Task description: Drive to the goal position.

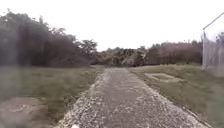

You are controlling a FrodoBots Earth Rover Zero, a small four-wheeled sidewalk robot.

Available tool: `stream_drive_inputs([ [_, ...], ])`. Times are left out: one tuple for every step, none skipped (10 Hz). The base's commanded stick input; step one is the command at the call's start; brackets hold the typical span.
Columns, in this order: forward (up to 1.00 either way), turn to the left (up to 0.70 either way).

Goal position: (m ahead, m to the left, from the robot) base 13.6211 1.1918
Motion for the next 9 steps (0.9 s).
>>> stream_drive_inputs([
  [0.85,-0.08],
  [0.85,0.01],
  [0.85,0.01],
  [0.85,0.01],
  [0.85,0.01],
  [0.85,0.01],
  [0.85,0.01],
  [0.85,0.01],
  [0.85,0.01],
])
